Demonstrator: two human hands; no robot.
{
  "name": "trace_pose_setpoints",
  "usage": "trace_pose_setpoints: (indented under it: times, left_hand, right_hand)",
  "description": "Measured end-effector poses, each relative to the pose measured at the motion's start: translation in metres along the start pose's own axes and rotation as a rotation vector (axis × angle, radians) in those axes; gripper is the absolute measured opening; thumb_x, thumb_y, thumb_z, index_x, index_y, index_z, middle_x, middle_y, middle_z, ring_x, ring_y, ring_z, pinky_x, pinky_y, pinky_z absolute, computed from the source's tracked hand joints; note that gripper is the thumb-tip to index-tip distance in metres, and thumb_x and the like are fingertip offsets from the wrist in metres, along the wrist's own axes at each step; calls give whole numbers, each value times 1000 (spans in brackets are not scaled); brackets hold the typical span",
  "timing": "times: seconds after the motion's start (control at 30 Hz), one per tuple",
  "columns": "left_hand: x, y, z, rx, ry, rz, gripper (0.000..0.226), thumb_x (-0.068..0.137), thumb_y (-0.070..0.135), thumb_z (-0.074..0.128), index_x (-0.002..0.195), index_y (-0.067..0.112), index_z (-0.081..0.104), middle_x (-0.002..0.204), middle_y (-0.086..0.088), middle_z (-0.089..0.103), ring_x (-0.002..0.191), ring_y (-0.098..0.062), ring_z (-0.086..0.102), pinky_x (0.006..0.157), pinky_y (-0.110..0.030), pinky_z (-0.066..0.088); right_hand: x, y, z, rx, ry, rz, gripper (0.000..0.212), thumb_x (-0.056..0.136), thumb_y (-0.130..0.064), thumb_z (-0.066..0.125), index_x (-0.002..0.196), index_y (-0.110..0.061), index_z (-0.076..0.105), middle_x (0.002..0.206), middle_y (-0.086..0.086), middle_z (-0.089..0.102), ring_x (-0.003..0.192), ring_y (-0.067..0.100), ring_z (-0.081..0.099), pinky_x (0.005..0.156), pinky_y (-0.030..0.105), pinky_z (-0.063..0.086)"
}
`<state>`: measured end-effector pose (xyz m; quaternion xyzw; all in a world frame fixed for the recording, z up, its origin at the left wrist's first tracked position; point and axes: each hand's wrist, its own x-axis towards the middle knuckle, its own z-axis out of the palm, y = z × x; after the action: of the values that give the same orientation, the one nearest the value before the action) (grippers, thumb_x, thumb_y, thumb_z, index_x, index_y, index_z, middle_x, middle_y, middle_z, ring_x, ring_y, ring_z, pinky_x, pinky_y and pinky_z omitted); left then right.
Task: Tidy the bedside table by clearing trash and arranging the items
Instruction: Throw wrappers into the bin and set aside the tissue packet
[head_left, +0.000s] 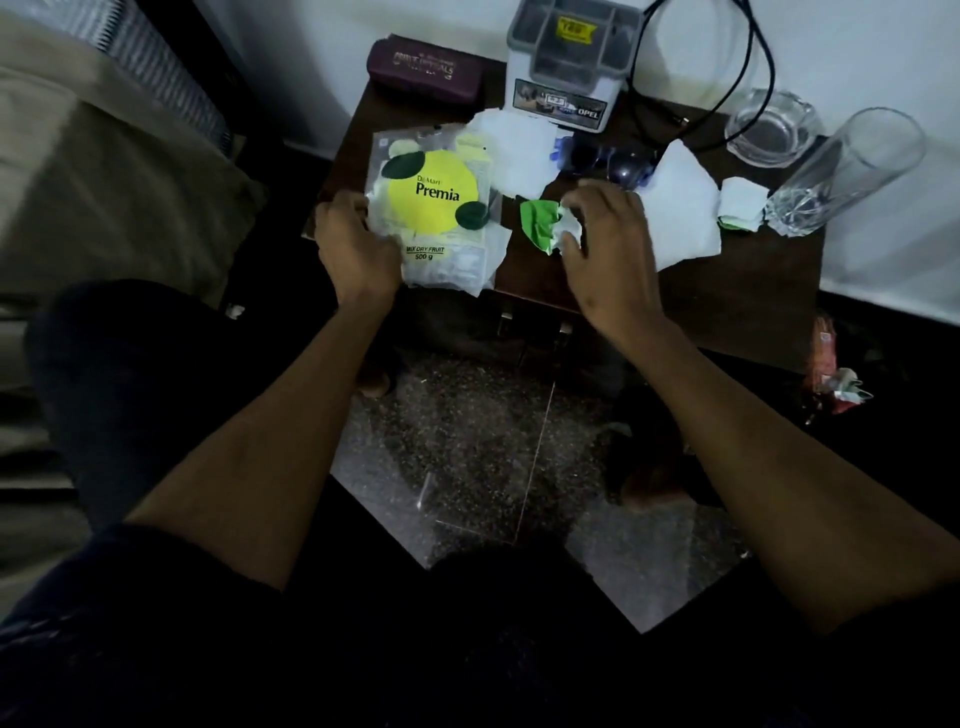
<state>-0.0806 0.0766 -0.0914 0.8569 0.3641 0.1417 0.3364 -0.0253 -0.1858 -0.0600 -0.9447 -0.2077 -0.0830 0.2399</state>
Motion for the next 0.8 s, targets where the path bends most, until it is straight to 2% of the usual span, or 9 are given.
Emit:
trace_pose_setpoints:
  times: [0.1, 0.2, 0.3, 0.37, 0.47, 0.53, 0.63, 0.7, 0.8]
  left_hand:
    - [0, 2, -8, -134, 33, -25, 40, 74, 4, 67, 112, 12, 73, 100, -2, 77, 96, -22, 75, 86, -34, 61]
    - [5, 4, -22, -279, 67, -17, 38, 73, 4, 67, 108, 14, 77, 88, 6, 74, 84, -8, 72, 81, -25, 59]
    - [16, 7, -36, -436, 113, 12, 38, 71, 5, 70, 106, 15, 80, 84, 11, 74, 75, 5, 68, 77, -21, 58]
    - [23, 9, -45, -573, 114, 17, 36, 69, 4, 72, 102, 15, 82, 87, 5, 79, 79, -4, 73, 77, -29, 62]
    - [31, 12, -55, -764, 106, -24, 36, 68, 2, 71, 90, 27, 85, 90, -4, 83, 86, -21, 76, 81, -42, 64]
    - [33, 13, -55, -834, 95, -70, 36, 70, -1, 71, 89, 26, 85, 93, -11, 83, 87, -24, 76, 82, -42, 63]
    - [38, 9, -47, -855, 83, -149, 33, 71, -1, 70, 96, 15, 84, 100, -26, 80, 83, -28, 73, 76, -41, 60]
    - [40, 7, -43, -884, 63, -197, 33, 70, -2, 70, 97, 11, 83, 96, -28, 78, 81, -31, 71, 75, -44, 58]
    - [35, 12, -42, -982, 46, -186, 31, 74, -9, 66, 98, 6, 78, 87, -12, 77, 79, -23, 72, 75, -35, 58]
  right_hand:
    - [9, -22, 13, 4, -13, -55, 35, 92, -12, 71, 127, -11, 65, 132, 10, 64, 121, 31, 57, 105, 42, 49]
    - [12, -28, 25, -63, -81, -28, 41, 93, -14, 72, 133, -12, 63, 134, 13, 63, 121, 35, 58, 105, 45, 49]
    - [7, -25, 36, -102, -115, -1, 48, 91, 6, 67, 136, -11, 64, 136, 15, 62, 119, 36, 58, 103, 46, 51]
    - [7, -21, 41, -80, -88, 3, 51, 86, 17, 60, 129, -10, 69, 132, 14, 64, 116, 35, 58, 97, 46, 54]
    - [13, -14, 41, 15, -32, 39, 50, 84, 24, 51, 114, -8, 75, 121, 14, 69, 109, 32, 62, 89, 40, 56]
    - [16, -13, 36, 80, 5, 63, 51, 81, 25, 49, 109, -8, 76, 115, 12, 73, 107, 29, 64, 88, 31, 51]
    - [19, -15, 26, 122, 34, 84, 47, 85, 20, 48, 109, -8, 79, 115, 9, 76, 108, 25, 66, 87, 17, 39]
    - [21, -17, 20, 143, 45, 93, 46, 88, 18, 50, 110, -9, 80, 115, 8, 78, 109, 24, 68, 91, 18, 43]
    - [19, -21, 1, 281, 83, 116, 41, 91, 11, 54, 109, -13, 81, 113, 1, 79, 109, 17, 71, 100, 31, 55]
